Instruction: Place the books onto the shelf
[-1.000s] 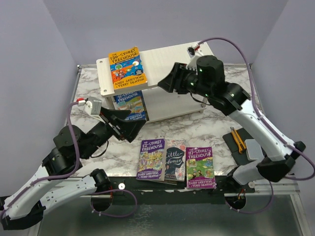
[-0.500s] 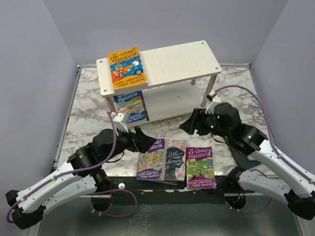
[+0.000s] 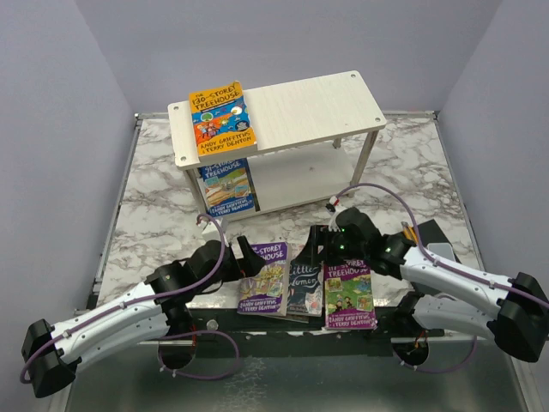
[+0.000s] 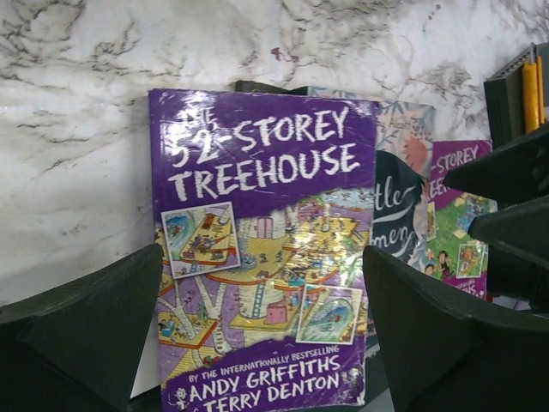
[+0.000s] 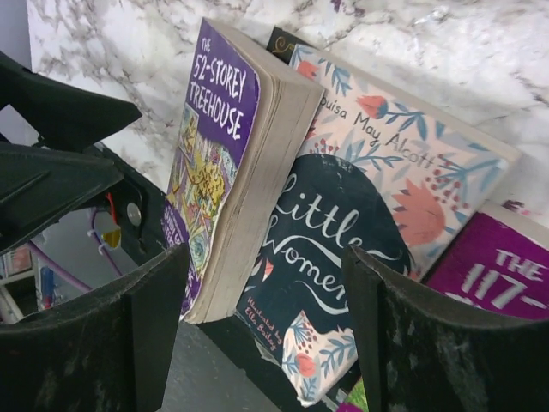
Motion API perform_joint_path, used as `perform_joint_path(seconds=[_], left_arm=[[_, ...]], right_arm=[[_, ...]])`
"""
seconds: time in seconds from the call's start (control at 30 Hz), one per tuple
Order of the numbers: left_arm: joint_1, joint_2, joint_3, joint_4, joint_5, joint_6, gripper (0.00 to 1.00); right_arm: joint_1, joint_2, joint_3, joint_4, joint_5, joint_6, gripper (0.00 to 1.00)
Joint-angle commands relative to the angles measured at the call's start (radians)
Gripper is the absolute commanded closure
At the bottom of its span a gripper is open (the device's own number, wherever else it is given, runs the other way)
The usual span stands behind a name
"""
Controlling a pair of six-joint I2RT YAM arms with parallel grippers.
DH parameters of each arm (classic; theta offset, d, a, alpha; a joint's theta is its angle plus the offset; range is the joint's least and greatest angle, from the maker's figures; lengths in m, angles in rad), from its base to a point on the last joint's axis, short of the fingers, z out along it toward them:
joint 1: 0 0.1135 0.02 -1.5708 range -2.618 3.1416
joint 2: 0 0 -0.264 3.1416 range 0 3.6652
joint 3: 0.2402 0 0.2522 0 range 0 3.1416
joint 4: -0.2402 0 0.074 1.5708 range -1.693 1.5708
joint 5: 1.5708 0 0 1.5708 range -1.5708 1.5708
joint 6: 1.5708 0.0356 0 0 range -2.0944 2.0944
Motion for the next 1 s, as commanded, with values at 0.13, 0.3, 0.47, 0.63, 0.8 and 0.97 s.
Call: perform_joint_path(seconds=[0.13, 0.3, 0.47, 0.63, 0.8, 0.97], left_arm=[[0.001, -0.026, -0.141, 0.085, -0.027, -0.119, 0.01], [0.001, 0.007, -0.177, 0.110, -0.018, -0.130, 0.01], [0.001, 0.038, -0.225, 0.194, 0.001, -0.147, 0.01], [0.001, 0.072, -0.265, 0.273, 0.040, -0.157, 0.02], [0.001, 0.099, -0.271, 0.315, 0.065, -0.131, 0.10], [0.001, 0.133, -0.277, 0.398, 0.112, -0.115, 0.23]], right_arm=[[0.040, 0.146, -0.090, 0.285, -0.047, 0.108, 0.24], [0.056, 0.210, -0.121, 0.385, -0.043, 0.149, 0.24], [0.068, 0.291, -0.149, 0.459, -0.061, 0.188, 0.23], [0.088, 0.346, -0.175, 0.524, -0.064, 0.223, 0.23], [0.098, 0.396, -0.192, 0.567, -0.060, 0.253, 0.25], [0.102, 0.423, -0.221, 0.620, -0.053, 0.296, 0.29]])
